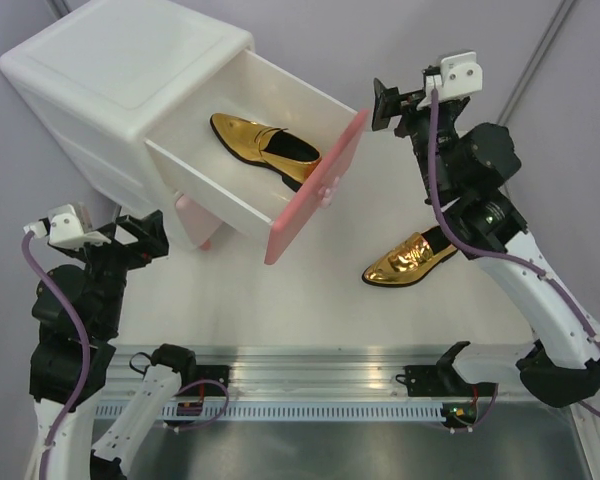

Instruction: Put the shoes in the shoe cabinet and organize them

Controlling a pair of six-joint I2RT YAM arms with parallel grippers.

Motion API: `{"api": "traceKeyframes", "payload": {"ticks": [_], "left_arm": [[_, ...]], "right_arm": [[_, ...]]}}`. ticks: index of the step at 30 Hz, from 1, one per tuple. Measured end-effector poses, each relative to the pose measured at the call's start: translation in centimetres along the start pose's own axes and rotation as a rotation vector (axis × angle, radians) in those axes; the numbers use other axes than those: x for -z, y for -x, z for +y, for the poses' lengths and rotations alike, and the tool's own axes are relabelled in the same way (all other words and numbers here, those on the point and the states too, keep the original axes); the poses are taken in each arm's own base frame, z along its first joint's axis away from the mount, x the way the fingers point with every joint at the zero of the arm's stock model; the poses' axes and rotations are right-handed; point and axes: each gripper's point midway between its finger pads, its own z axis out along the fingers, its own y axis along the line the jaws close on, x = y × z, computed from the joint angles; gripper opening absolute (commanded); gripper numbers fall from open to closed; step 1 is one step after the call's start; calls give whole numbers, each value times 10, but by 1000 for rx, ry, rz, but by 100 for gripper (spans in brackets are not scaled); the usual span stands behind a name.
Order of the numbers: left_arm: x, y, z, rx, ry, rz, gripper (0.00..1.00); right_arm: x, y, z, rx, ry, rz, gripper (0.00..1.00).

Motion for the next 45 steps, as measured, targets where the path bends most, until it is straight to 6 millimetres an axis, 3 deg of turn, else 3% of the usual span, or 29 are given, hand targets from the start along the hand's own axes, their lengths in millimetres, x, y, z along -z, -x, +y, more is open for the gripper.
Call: {"api": "traceKeyframes", "payload": {"ticks": [8, 14, 20, 25, 28, 33, 38, 42, 45], "left_arm": [[-20, -7, 1, -35, 38, 22, 100], [-36, -20, -1, -64, 52, 81, 100], [-48, -25, -4, -90, 57, 116, 100], [-42, -18, -2, -114, 51, 95, 100], [-31, -11, 2, -126, 47, 62, 100], [-14, -3, 15, -131, 80, 2, 100], [-1, -1, 20, -130, 76, -29, 100], [12, 3, 23, -113, 64, -64, 100], [21, 7, 22, -96, 40, -88, 100]], "right_arm": [[-16, -146, -72, -26, -281, 292, 88], [0, -202, -121, -119, -459, 395, 88], [39, -268, -138, -151, -543, 592, 88], [108, -332, -123, -145, -522, 857, 87], [147, -343, -114, -148, -498, 971, 87], [185, -346, -99, -203, -440, 1032, 87], [219, -378, -81, -241, -385, 1169, 88], [233, -393, -79, -234, -352, 1234, 88], [229, -400, -84, -234, -326, 1240, 88]]}}
